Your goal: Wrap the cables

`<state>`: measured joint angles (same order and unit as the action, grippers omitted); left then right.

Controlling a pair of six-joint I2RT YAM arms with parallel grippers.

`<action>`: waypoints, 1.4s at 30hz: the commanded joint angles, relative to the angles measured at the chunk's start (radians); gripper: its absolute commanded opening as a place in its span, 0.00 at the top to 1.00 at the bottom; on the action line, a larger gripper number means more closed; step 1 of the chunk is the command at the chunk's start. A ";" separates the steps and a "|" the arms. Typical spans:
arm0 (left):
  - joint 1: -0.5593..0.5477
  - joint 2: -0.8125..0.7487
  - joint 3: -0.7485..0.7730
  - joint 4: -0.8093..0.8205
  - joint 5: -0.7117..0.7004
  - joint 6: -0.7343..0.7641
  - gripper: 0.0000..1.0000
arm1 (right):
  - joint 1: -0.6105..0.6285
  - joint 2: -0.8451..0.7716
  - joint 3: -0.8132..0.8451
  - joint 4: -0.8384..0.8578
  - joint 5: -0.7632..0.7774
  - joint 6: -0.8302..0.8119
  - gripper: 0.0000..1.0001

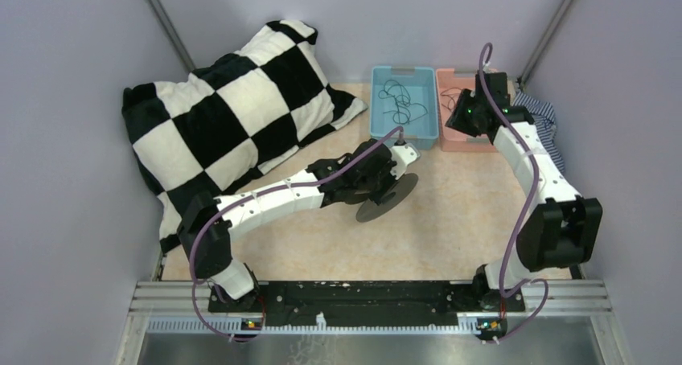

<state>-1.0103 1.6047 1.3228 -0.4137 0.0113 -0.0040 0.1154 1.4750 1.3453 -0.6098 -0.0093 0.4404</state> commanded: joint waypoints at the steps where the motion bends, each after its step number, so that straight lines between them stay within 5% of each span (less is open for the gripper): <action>1: -0.002 -0.001 0.025 0.031 0.015 0.025 1.00 | -0.021 0.103 0.143 0.016 0.074 -0.016 0.64; 10: -0.002 0.004 0.056 -0.003 -0.003 0.030 0.92 | -0.072 0.358 0.366 0.010 0.106 0.005 0.63; 18: -0.002 0.010 0.072 -0.033 -0.059 0.027 0.62 | -0.147 0.577 0.565 0.005 0.082 0.059 0.50; 20: -0.002 0.009 0.074 -0.034 -0.070 0.030 0.54 | -0.157 0.662 0.657 -0.012 0.057 0.073 0.50; 27: 0.002 0.033 0.096 -0.049 -0.065 0.031 0.50 | -0.160 1.024 1.125 -0.162 0.011 0.101 0.43; 32: 0.007 0.051 0.101 -0.065 -0.047 0.039 0.59 | -0.177 1.103 1.148 -0.112 -0.066 0.151 0.43; 36: 0.015 0.062 0.096 -0.068 -0.043 0.042 0.86 | -0.177 1.125 1.139 -0.080 -0.089 0.152 0.48; 38: 0.019 0.066 0.097 -0.072 -0.049 0.045 1.00 | -0.177 1.123 1.136 -0.078 -0.087 0.150 0.63; 42: 0.026 0.063 0.096 -0.071 -0.058 0.064 1.00 | -0.177 1.043 1.063 -0.040 -0.078 0.144 0.97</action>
<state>-0.9974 1.6619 1.3907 -0.4793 -0.0322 0.0299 -0.0555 2.6080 2.4542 -0.7128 -0.0807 0.5793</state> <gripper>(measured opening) 0.032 0.151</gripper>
